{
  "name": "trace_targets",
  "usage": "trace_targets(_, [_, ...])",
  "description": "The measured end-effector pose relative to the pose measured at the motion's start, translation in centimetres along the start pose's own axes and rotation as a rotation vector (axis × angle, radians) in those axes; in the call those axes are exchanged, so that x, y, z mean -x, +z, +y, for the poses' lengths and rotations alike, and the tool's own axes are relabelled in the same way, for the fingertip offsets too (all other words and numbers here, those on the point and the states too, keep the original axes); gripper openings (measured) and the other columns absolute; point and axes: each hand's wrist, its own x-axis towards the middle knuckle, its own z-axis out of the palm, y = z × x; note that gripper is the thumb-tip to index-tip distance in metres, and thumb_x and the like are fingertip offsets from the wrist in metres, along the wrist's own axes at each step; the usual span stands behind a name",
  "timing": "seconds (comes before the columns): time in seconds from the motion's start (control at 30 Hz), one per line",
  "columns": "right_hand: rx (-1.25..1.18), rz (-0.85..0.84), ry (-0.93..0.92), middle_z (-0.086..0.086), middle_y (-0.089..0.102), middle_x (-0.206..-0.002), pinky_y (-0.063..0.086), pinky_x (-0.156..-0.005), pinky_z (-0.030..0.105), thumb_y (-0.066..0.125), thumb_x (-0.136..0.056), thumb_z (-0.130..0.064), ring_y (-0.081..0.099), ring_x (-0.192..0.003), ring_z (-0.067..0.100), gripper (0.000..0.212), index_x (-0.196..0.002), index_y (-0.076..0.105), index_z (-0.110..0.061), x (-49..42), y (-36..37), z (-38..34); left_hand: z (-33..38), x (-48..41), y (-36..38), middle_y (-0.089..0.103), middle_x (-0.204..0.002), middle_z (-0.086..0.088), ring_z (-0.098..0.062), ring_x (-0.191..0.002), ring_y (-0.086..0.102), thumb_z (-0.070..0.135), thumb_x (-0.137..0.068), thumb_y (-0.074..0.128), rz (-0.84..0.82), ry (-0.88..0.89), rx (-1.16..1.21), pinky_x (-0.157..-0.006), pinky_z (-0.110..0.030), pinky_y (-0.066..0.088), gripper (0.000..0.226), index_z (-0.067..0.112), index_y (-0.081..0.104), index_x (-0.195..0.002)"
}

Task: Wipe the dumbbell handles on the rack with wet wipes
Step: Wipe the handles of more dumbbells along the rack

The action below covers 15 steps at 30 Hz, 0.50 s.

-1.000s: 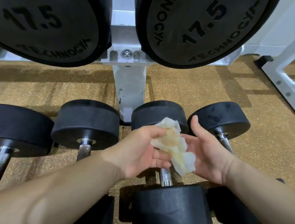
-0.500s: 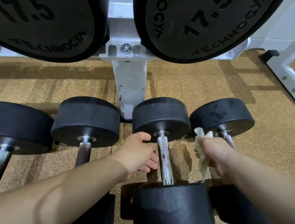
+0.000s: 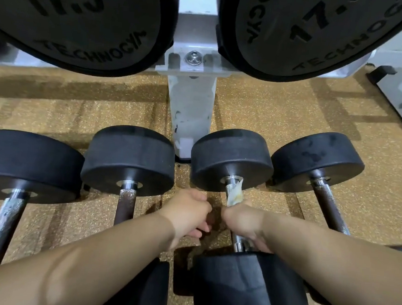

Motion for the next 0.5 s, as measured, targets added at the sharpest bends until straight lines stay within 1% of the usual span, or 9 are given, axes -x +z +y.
trace_targets(0.07, [-0.023,-0.034,0.005,0.014,0.059,-0.130,0.050,-0.101,0.037,0.051,-0.098,-0.029,0.057,-0.117,0.031,0.049,-0.144,0.043,-0.010,0.0,-0.4,-0.4,0.1,-0.1,0.0,0.071,-0.101,-0.012,-0.020,-0.081,0.075,0.015,-0.099,0.055,-0.007,-0.004,0.006,-0.079,-0.040,0.063,0.035,0.019,0.056,-0.134])
trace_targets(0.13, [-0.039,-0.057,-0.053,0.014,0.061,-0.123,0.052,-0.080,0.027,0.051,-0.103,-0.024,0.060,-0.117,0.034,0.038,-0.136,0.056,-0.005,-0.3,-1.2,-2.2,-0.1,-0.2,0.2,0.074,-0.101,-0.012,-0.021,-0.085,0.076,0.014,-0.100,0.055,-0.037,-0.010,0.025,-0.080,-0.040,0.063,0.037,0.019,0.052,-0.137])
trace_targets(0.17, [-0.076,-0.049,-0.089,0.018,0.060,-0.128,0.050,-0.072,0.024,0.051,-0.106,-0.022,0.058,-0.126,0.038,0.041,-0.139,0.054,0.000,-0.4,-1.8,-3.1,-0.2,-0.1,0.3,0.076,-0.100,-0.011,-0.021,-0.085,0.076,0.014,-0.101,0.054,-0.051,-0.013,0.036,-0.081,-0.039,0.063,0.038,0.019,0.050,-0.138])
trace_targets(0.2, [-0.188,-0.038,-0.101,0.026,0.054,-0.142,0.051,-0.070,0.025,0.046,-0.108,-0.020,0.051,-0.136,0.042,0.045,-0.146,0.047,0.005,-0.7,-2.2,-3.8,-0.2,-0.1,0.4,0.077,-0.098,-0.010,-0.020,-0.083,0.075,0.013,-0.101,0.053,-0.060,-0.017,0.042,-0.082,-0.040,0.063,0.038,0.018,0.050,-0.138])
trace_targets(0.23, [-0.264,-0.029,-0.118,0.030,0.044,-0.152,0.053,-0.080,0.033,0.039,-0.110,-0.015,0.043,-0.142,0.045,0.047,-0.151,0.039,0.008,-1.3,-2.5,-4.2,-0.3,0.0,0.5,0.078,-0.097,-0.010,-0.019,-0.081,0.074,0.012,-0.101,0.052,-0.068,-0.019,0.042,-0.083,-0.040,0.062,0.039,0.017,0.049,-0.140])
trace_targets(0.3, [-0.178,0.033,-0.122,0.029,0.037,-0.157,0.043,-0.109,0.048,0.037,-0.109,-0.018,0.038,-0.144,0.047,0.051,-0.155,0.030,0.005,-1.6,-1.9,-4.3,-0.6,0.1,0.5,0.077,-0.098,-0.009,-0.019,-0.083,0.074,0.012,-0.101,0.052,-0.072,-0.014,0.035,-0.082,-0.039,0.062,0.046,0.017,0.045,-0.146])
trace_targets(0.4, [-0.015,0.105,-0.037,0.017,0.031,-0.161,0.030,-0.119,0.049,0.047,-0.096,-0.045,0.031,-0.147,0.040,0.084,-0.162,0.006,-0.015,-0.7,0.5,-2.4,-0.5,-0.1,0.2,0.073,-0.109,-0.009,-0.019,-0.088,0.076,0.010,-0.100,0.050,-0.052,-0.001,0.015,-0.080,-0.039,0.063,0.047,0.018,0.049,-0.146])
trace_targets(0.43, [0.033,0.105,-0.020,0.016,0.024,-0.165,0.025,-0.122,0.051,0.046,-0.092,-0.048,0.026,-0.150,0.039,0.093,-0.163,-0.006,-0.017,-0.1,1.2,-1.8,-0.5,-0.2,0.1,0.071,-0.115,-0.009,-0.021,-0.092,0.075,0.010,-0.099,0.049,-0.033,0.010,0.004,-0.080,-0.039,0.063,0.044,0.019,0.054,-0.142])
trace_targets(0.5, [0.078,0.072,0.009,0.013,0.012,-0.171,0.019,-0.125,0.054,0.047,-0.098,-0.044,0.016,-0.155,0.040,0.098,-0.161,-0.024,-0.021,0.4,1.8,-1.0,-0.3,-0.2,-0.1,0.068,-0.119,-0.008,-0.023,-0.096,0.073,0.011,-0.099,0.049,-0.005,0.014,-0.002,-0.079,-0.039,0.064,0.040,0.021,0.059,-0.136])
